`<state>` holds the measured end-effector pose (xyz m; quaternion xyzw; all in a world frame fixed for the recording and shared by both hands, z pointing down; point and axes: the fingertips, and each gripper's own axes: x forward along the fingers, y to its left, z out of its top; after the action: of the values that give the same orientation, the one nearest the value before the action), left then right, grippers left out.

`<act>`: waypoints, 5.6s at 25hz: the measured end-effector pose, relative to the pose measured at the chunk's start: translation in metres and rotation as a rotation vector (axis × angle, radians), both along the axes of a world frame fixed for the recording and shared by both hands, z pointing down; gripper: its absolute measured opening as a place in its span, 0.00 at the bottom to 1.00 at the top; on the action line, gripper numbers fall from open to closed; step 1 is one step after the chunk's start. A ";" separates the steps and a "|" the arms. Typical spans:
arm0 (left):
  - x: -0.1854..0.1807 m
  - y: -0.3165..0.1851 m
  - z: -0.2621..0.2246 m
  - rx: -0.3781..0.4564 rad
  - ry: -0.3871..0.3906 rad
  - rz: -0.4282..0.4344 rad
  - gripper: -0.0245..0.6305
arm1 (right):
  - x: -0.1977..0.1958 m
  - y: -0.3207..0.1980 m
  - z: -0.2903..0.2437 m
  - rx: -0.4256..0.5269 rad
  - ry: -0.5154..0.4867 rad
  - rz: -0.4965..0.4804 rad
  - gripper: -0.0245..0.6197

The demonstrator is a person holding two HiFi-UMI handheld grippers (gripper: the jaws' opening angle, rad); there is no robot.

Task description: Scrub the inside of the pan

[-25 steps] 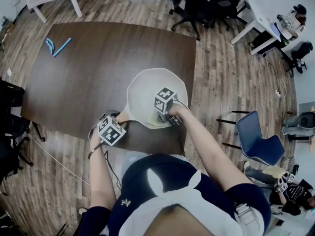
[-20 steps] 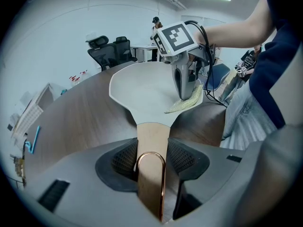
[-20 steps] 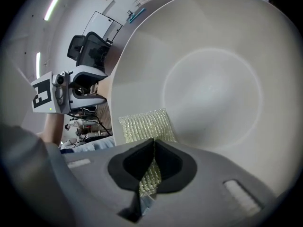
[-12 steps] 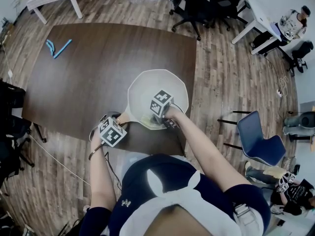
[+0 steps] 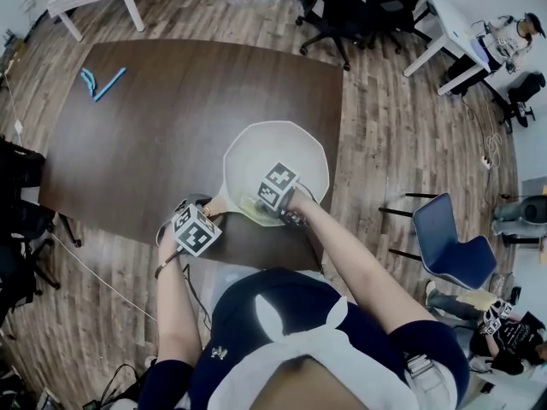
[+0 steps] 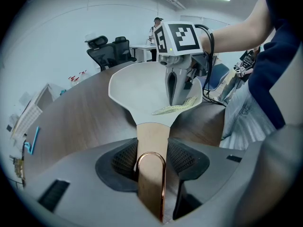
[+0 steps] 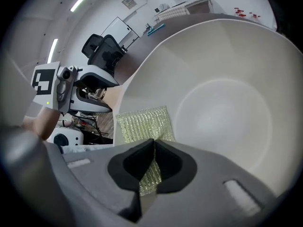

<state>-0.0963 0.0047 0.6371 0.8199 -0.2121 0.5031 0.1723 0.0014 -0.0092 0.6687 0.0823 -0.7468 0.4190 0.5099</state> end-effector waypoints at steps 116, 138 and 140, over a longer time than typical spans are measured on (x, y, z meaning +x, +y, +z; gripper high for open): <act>-0.006 -0.008 0.006 0.024 0.039 0.067 0.33 | -0.014 -0.164 0.023 0.907 0.302 -0.367 0.05; -0.004 -0.006 0.006 0.026 0.051 0.055 0.33 | 0.023 -0.179 0.028 0.925 0.525 -0.399 0.05; -0.004 -0.007 0.006 0.027 0.051 0.055 0.33 | 0.026 -0.180 0.028 0.924 0.539 -0.399 0.05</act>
<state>-0.1004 -0.0018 0.6433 0.8403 -0.1917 0.4836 0.1526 0.0278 -0.1892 0.6972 0.2582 -0.6970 -0.0916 0.6627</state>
